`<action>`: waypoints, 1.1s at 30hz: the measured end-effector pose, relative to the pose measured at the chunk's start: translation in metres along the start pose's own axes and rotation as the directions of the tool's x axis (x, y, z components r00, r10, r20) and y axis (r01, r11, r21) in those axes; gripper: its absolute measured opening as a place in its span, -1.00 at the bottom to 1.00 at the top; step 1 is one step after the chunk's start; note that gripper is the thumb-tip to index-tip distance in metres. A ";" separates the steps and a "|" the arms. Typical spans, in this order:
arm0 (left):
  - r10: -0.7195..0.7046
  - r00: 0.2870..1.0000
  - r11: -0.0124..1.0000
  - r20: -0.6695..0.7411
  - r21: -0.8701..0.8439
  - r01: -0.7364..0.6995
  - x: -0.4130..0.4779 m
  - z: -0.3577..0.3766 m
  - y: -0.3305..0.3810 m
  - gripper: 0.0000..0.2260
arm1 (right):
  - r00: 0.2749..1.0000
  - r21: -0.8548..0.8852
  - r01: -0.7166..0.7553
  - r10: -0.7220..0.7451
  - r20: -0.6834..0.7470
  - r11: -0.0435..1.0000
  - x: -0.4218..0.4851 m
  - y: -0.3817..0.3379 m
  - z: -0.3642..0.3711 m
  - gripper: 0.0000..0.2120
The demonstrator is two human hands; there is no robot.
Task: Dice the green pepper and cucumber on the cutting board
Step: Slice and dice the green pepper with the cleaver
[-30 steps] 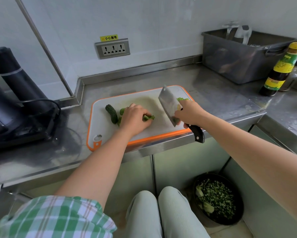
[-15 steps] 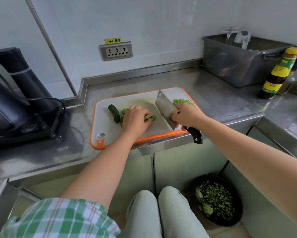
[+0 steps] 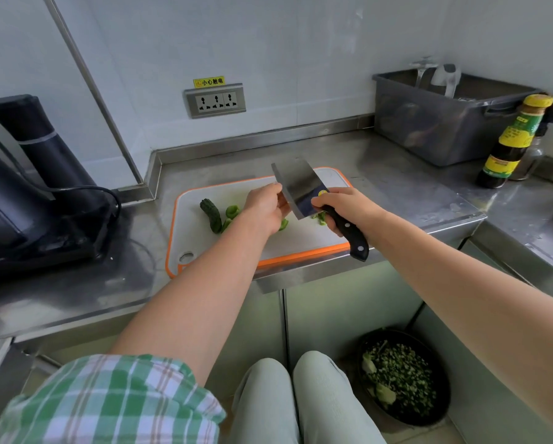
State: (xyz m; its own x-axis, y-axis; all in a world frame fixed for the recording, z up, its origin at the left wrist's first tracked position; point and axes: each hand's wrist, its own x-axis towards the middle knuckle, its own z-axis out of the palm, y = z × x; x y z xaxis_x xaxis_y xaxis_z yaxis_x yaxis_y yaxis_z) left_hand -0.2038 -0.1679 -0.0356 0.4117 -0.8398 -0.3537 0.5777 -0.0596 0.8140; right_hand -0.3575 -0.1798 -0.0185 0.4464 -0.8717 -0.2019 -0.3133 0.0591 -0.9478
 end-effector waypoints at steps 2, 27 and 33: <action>0.004 0.999 1.000 -0.042 0.023 -0.003 0.004 -0.002 0.000 -0.83 | 1.000 -0.006 -0.001 0.001 0.009 1.000 0.000 -0.001 -0.001 -0.85; 0.347 0.788 -0.382 0.509 0.844 -0.378 0.015 -0.070 -0.010 -0.59 | 0.992 -0.379 0.041 -0.082 -0.092 0.924 0.010 0.014 0.009 -0.88; 0.430 0.765 -0.300 0.479 0.875 -0.379 0.012 -0.069 -0.022 -0.72 | 0.987 -0.544 0.115 -0.156 -0.030 0.831 0.000 0.003 0.017 -0.79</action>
State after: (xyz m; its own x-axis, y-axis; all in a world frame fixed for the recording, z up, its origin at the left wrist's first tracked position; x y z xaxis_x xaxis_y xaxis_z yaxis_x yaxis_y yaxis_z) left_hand -0.1630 -0.1388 -0.0898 0.2258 -0.9268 0.3001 -0.9464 -0.1357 0.2930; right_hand -0.3444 -0.1716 -0.0251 0.4644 -0.8845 -0.0444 -0.6652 -0.3153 -0.6769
